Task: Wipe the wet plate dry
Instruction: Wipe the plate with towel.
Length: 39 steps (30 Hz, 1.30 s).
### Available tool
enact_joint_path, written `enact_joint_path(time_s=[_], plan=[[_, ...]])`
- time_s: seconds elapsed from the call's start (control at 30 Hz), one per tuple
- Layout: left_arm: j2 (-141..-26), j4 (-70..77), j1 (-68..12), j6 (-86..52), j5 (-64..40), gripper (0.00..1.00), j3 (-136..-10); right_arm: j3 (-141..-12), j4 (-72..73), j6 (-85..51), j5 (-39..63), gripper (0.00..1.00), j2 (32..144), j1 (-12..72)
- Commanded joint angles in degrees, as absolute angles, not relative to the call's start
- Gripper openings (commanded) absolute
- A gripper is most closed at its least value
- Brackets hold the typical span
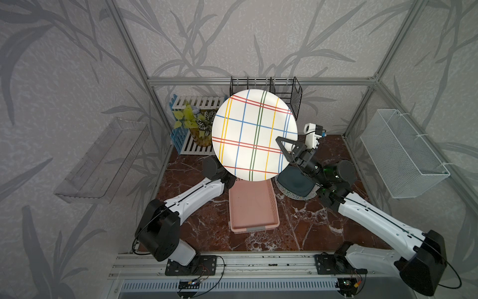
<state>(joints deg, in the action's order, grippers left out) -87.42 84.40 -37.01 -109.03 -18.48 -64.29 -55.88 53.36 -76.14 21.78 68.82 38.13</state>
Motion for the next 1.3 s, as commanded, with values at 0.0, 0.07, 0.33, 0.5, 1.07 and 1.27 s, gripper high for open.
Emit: enact_joint_path(time_s=[0.0,0.07,0.33,0.5,1.07,1.27], plan=[[-86.6,91.7,-42.4,-107.1,-20.3,0.00,-65.0,-59.6,51.0,-75.2,16.1,0.00,71.7,36.0],[-86.6,92.3,-43.9,-106.9,-19.8,0.00,-63.7,-60.8,50.6,-75.9,15.3,0.00,72.2,33.9],[-82.5,92.7,-41.9,-106.6,-17.3,0.00,-55.5,-58.7,46.6,-76.6,14.7,0.00,67.9,25.1],[-77.0,89.4,-34.1,-105.9,-19.7,0.00,-52.6,-53.4,40.0,-76.2,13.8,0.00,61.8,21.2],[-65.4,8.9,-26.0,-42.3,-25.4,0.00,-66.1,-56.3,27.2,-65.5,23.5,0.00,57.5,23.0],[-66.9,6.7,-26.0,-39.9,-23.0,0.00,-65.6,-56.5,26.4,-62.2,26.2,0.00,57.9,25.1]])
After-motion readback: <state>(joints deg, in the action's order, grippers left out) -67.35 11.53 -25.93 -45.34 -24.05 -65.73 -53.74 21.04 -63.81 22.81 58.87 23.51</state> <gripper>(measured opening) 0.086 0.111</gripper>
